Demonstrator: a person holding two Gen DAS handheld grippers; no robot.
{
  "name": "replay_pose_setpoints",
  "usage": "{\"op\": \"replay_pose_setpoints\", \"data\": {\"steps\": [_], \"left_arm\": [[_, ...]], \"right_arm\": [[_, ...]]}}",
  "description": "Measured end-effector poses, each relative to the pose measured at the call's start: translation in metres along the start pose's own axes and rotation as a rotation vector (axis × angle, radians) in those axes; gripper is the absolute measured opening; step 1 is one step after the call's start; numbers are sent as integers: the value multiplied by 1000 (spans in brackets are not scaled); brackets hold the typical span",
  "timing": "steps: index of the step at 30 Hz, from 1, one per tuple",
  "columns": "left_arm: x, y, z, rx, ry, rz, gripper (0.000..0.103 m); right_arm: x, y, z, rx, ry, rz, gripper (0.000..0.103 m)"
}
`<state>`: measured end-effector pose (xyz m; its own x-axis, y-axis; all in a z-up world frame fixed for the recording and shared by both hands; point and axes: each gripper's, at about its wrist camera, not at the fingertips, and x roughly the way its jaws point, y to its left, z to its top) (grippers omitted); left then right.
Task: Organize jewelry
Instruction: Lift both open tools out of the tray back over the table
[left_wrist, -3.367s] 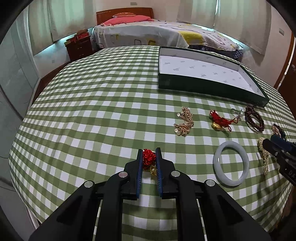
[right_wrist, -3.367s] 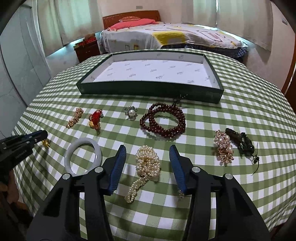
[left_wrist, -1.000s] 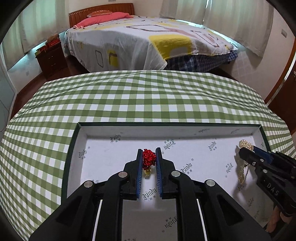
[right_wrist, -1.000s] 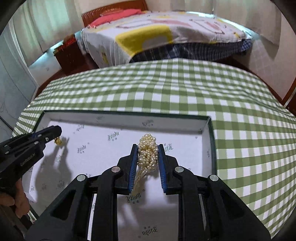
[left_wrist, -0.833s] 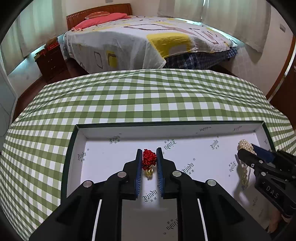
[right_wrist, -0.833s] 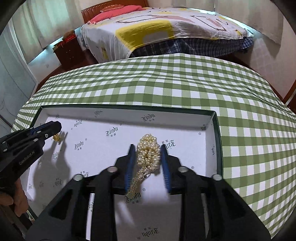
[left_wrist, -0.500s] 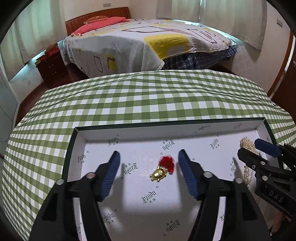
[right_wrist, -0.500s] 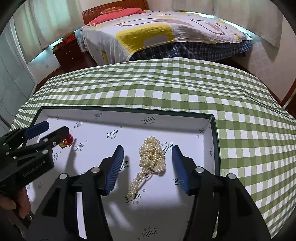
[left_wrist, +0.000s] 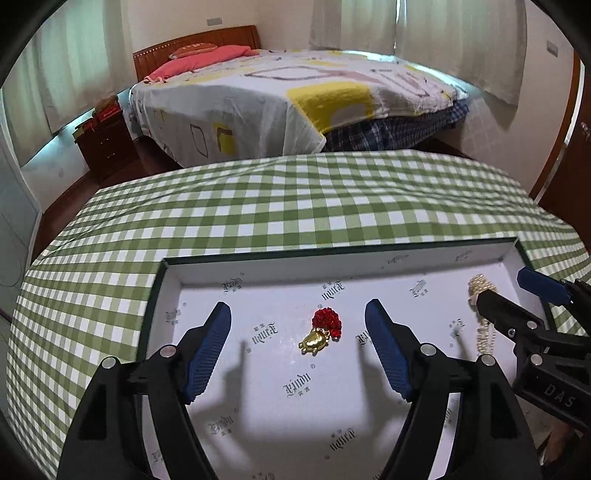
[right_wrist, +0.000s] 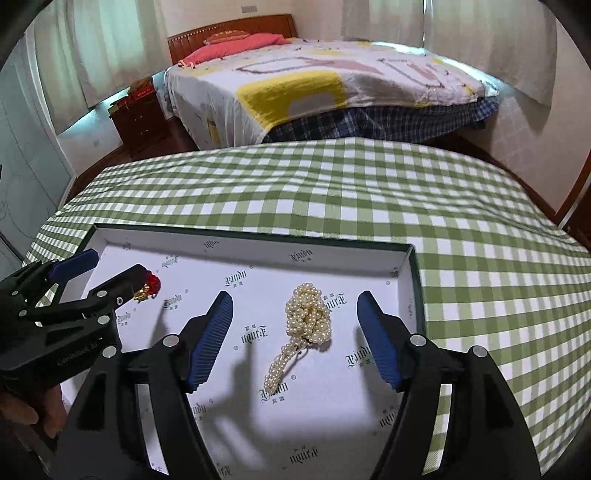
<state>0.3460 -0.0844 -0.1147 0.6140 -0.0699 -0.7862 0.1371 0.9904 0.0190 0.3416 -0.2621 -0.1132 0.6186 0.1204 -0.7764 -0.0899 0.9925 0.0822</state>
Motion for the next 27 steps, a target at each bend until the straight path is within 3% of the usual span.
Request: {"op": "replay_pose_setpoints", "data": {"steps": [6,15,27], "left_arm": [[-39,4,-7,-13,-73,21,78],[-112,15,-31,-58,-193,-15,78],[-186,24,-86,-93,-296,-5,82]], "right_arm": [[-40,6,-9,-5,-71,-3,69],[-109,25,-37,-24,-176,-10,75],[-179,34,-93,-24,-237,-30,77]]}}
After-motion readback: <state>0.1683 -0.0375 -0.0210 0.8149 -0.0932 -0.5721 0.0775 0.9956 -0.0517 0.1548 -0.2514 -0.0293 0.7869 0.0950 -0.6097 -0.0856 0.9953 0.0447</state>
